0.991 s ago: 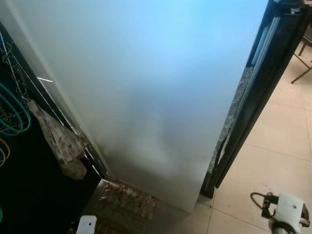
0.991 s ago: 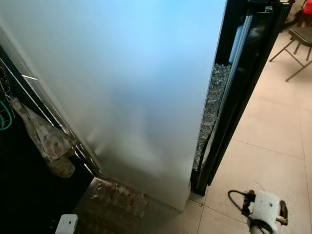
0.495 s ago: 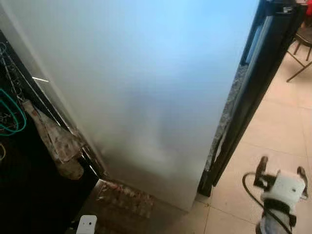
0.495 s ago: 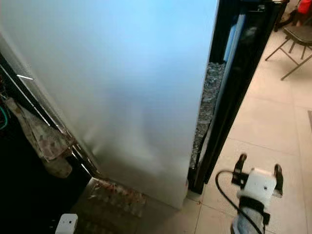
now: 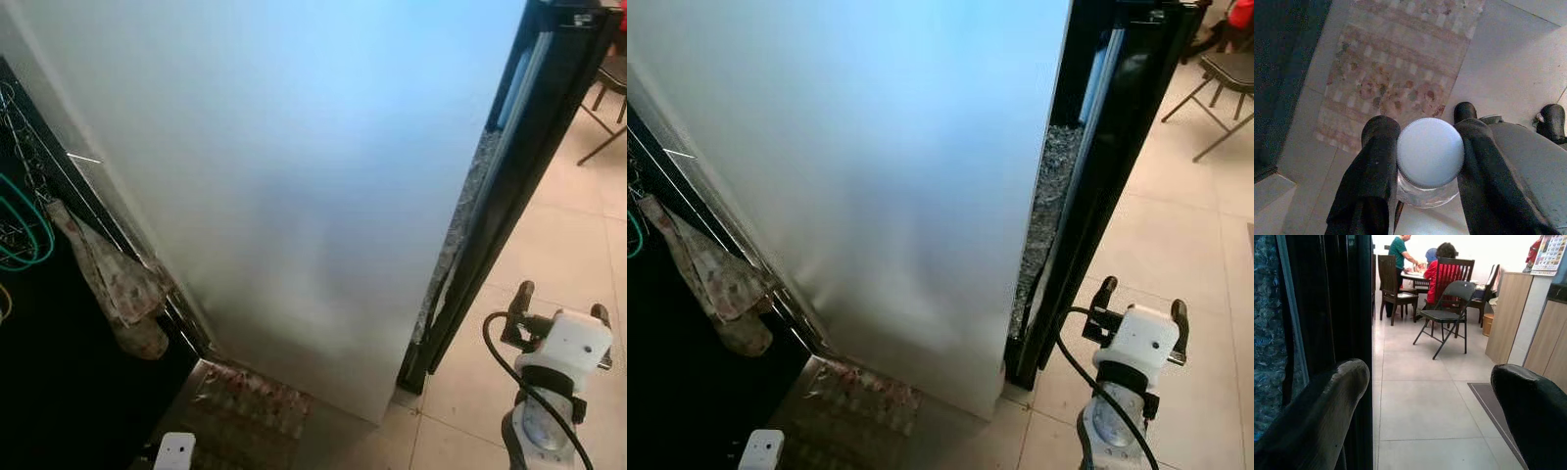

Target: Restocking fridge

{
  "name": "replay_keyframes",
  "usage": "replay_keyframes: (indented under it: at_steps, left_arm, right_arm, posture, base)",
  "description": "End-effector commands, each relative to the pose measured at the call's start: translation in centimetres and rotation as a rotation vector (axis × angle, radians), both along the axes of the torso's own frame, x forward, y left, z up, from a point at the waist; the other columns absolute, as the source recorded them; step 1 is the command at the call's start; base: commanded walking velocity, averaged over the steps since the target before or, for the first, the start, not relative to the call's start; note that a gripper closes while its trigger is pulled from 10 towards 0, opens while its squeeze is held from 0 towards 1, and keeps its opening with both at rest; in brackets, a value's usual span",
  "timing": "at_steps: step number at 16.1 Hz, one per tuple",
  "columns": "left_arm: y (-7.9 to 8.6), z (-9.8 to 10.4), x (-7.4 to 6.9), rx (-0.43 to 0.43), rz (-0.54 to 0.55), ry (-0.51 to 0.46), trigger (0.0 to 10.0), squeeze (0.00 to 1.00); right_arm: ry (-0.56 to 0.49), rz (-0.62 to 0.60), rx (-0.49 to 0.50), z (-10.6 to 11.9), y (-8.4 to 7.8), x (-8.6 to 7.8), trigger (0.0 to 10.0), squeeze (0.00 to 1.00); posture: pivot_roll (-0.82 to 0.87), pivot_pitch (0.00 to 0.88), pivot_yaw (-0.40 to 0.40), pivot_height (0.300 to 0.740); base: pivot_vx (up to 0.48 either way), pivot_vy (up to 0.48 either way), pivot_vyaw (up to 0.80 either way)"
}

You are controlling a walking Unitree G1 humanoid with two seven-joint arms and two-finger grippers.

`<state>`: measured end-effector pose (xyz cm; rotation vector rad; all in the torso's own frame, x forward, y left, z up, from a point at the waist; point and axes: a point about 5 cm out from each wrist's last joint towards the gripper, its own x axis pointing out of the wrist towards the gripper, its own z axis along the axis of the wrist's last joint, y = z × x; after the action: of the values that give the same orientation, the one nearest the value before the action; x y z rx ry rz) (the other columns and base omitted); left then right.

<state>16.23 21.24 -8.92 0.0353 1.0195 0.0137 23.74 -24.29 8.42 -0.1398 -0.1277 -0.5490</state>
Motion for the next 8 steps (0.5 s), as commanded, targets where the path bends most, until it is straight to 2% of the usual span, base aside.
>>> replay_keyframes:
  at_steps: [1, 8]
  left_arm:
    - [0.51, 0.01, -0.22, 0.015, -0.003, 0.005, 10.0, 0.0]
    - [0.58, 0.07, -0.1, 0.012, 0.005, 0.004, 10.0, 0.0]
  right_arm:
    - [-0.017, 0.007, 0.01, 0.54, 0.4, 0.22, 10.0, 0.0]
    - [-0.013, 0.042, 0.025, 1.12, 1.28, 1.19, 10.0, 0.0]
  posture:
    - [-0.12, 0.0, 0.1, 0.74]
    - [-0.11, 0.0, 0.102, 0.74]
  base:
    - [0.0, 0.0, 0.0]
    - [0.0, 0.0, 0.0]
